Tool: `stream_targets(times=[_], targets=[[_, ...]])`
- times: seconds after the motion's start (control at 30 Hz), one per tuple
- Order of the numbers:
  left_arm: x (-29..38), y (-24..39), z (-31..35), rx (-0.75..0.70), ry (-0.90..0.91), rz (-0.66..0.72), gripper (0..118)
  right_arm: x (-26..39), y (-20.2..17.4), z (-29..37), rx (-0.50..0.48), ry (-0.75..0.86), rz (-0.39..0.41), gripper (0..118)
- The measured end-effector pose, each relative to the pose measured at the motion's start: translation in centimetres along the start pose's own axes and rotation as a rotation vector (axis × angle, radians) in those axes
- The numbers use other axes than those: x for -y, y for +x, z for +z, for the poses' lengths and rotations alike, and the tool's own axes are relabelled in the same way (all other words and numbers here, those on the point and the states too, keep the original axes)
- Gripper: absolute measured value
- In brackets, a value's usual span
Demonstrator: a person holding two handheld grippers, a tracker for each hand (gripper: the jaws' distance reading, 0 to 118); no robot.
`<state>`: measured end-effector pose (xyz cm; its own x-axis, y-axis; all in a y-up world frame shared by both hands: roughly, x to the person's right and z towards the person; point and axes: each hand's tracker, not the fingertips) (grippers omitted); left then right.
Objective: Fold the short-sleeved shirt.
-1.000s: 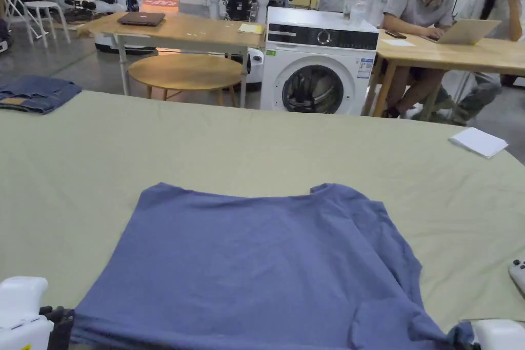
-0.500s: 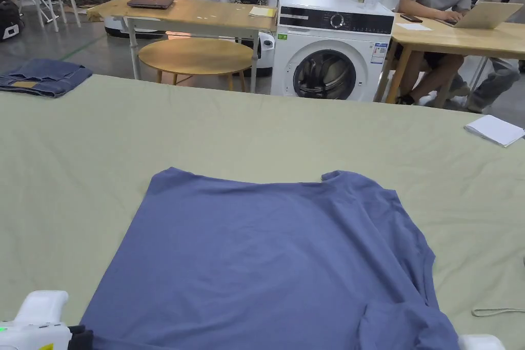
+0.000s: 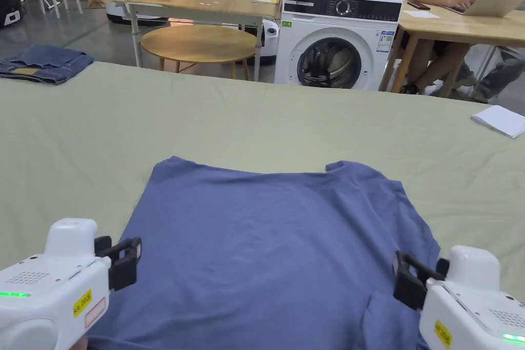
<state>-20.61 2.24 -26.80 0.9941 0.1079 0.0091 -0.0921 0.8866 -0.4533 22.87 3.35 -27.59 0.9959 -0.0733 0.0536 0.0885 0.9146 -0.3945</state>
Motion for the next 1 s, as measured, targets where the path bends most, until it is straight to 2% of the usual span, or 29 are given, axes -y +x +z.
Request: stream_targets(times=[0.07, 0.1, 0.13, 0.17, 0.2, 0.4, 0.67, 0.83, 0.87, 0.93, 1.0], targets=[[-0.4, 1.3, 0.4, 0.017, 0.055, -0.027, 36, -0.5, -1.5, 0.4, -0.001, 0.065, 0.016, 17], [-0.7, 2.0, 0.6, 0.010, 0.073, -0.042, 28, -0.7, -2.1, 0.4, 0.009, 0.086, 0.020, 4], [-0.8, 2.6, 0.7, -0.003, 0.081, -0.060, 8, -0.9, -2.6, 0.6, 0.004, 0.111, 0.017, 0], [-1.1, 3.2, 0.6, -0.033, 0.079, -0.086, 0, -1.0, -3.0, 0.6, -0.003, 0.116, 0.023, 0], [-1.2, 3.6, 0.5, -0.066, 0.080, -0.102, 0, -1.2, -3.4, 0.6, -0.007, 0.114, 0.027, 0], [-1.4, 3.3, 0.4, -0.047, 0.049, -0.098, 0, -0.9, -4.1, 0.2, 0.012, 0.124, 0.074, 0], [-0.3, -2.4, 1.2, -0.034, -0.289, -0.098, 0, 0.7, -2.6, -0.6, 0.014, 0.036, 0.096, 0], [1.0, -5.6, 1.6, 0.013, -0.502, -0.025, 0, 1.8, -2.3, -1.3, 0.004, -0.027, 0.088, 0], [1.4, -6.0, 1.8, 0.013, -0.516, -0.011, 4, 1.9, -2.3, -1.3, 0.003, -0.037, 0.088, 0], [2.0, -6.8, 1.7, -0.015, -0.546, 0.023, 28, 2.3, -2.3, -1.4, -0.005, -0.057, 0.085, 0], [2.5, -7.2, 1.3, -0.067, -0.560, 0.067, 39, 2.6, -2.4, -1.5, -0.004, -0.072, 0.092, 0]])
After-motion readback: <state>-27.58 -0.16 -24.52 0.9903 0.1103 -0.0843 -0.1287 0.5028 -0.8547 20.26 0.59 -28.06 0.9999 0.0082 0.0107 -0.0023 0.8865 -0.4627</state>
